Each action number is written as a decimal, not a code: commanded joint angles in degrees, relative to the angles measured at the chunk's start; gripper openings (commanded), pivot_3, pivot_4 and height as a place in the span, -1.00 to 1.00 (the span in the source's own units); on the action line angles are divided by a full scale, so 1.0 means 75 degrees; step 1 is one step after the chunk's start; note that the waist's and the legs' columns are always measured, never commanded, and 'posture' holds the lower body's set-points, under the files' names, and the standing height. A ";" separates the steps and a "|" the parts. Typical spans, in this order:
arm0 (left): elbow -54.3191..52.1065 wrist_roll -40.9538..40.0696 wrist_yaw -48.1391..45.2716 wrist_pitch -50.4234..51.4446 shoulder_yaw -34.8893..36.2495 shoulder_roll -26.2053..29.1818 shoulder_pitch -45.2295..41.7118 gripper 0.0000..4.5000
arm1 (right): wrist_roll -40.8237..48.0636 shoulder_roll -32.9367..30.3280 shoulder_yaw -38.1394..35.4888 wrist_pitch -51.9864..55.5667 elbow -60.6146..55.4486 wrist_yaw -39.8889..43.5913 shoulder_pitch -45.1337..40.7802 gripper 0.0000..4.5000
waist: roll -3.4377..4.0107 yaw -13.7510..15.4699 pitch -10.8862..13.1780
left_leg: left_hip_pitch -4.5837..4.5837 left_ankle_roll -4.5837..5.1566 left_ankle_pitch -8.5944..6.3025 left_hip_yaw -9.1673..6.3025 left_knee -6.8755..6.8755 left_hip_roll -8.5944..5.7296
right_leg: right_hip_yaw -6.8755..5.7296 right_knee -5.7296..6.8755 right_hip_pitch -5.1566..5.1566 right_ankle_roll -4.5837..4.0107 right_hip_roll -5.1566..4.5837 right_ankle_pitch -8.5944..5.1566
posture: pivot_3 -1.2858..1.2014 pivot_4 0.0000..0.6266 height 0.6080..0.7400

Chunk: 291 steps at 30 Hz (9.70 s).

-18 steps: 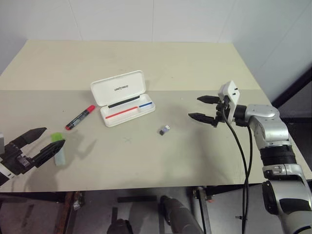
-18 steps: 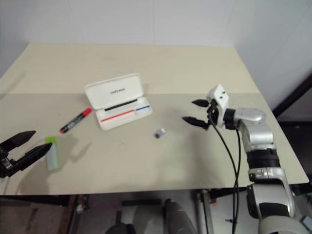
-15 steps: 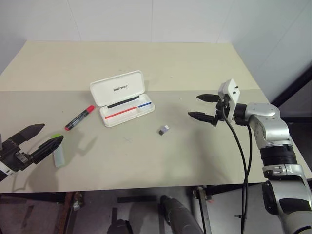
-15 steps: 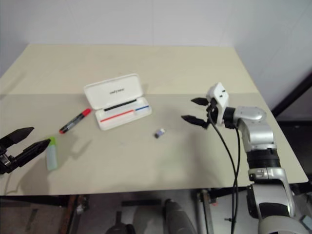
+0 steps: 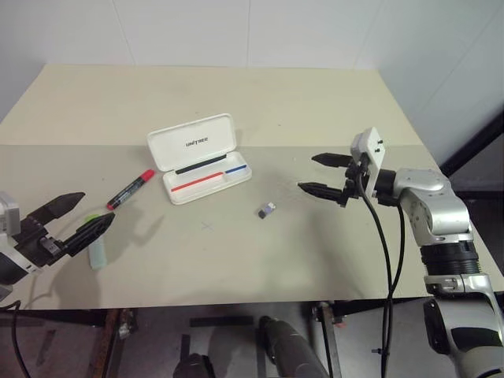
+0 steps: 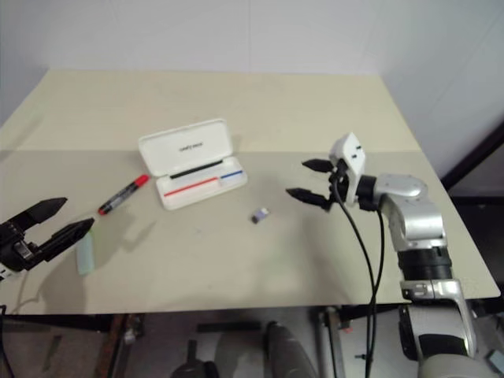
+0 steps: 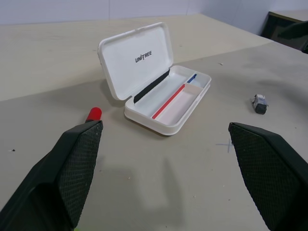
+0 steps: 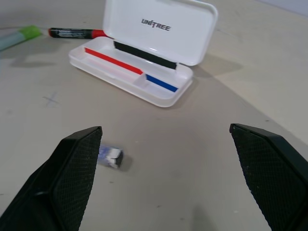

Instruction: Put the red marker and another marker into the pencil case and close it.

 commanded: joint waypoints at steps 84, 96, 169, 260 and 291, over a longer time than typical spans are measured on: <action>1.0091 0.5822 -0.3302 -0.4611 -0.6042 -0.1562 -0.8926 -1.00 | 0.0986 -0.0896 -0.0617 -0.0364 -0.1813 0.0168 0.2060 1.00 | -0.0010 0.0829 -0.0002 | 0.0001 0.0075 -0.0037 -0.0049 0.0129 -0.0027 | -0.0004 0.0046 0.0066 0.0019 0.0002 0.0005 | 0.03 -0.52 1.00; 0.7093 0.5436 -0.5325 -0.3562 -0.6303 -0.0671 -0.7885 -1.00 | 0.0962 -0.0955 -0.0581 -0.0419 -0.1640 0.0267 0.1928 1.00 | -0.0003 0.0818 0.0003 | 0.0000 0.0074 -0.0036 -0.0046 0.0121 -0.0021 | -0.0006 0.0043 0.0063 0.0017 0.0003 0.0004 | 0.03 -0.52 1.00; 0.0085 0.4851 -0.3553 -0.1394 -0.6325 0.0614 -0.5194 0.98 | 0.1591 -0.0979 -0.0565 -0.0488 -0.1614 0.1010 0.1738 1.00 | 0.0000 0.0831 0.0005 | 0.0004 0.0157 -0.0084 -0.0015 0.0225 -0.0022 | 0.0044 0.0054 0.0069 -0.0020 0.0002 -0.0016 | 0.03 -0.52 1.00; 1.1007 0.5482 -0.2001 -0.3470 -0.4719 0.0181 -0.8808 -0.73 | 0.1864 -0.1517 -0.1102 -0.0439 -0.0125 0.2138 0.0193 1.00 | 0.0019 0.0823 0.0024 | 0.0001 0.0100 -0.0113 0.0011 0.0226 -0.0002 | -0.0044 0.0075 0.0062 -0.0026 -0.0004 -0.0020 | 0.03 -0.52 1.00; 0.1342 0.2881 -0.3431 0.0784 -0.5238 0.0608 -0.6925 -0.73 | 0.2096 -0.2014 -0.1262 -0.0258 -0.1166 0.2251 0.1765 1.00 | 0.0030 0.0839 0.0031 | 0.0014 0.0093 -0.0114 0.0004 0.0246 0.0001 | -0.0041 0.0075 0.0063 -0.0015 -0.0006 -0.0019 | 0.03 -0.52 1.00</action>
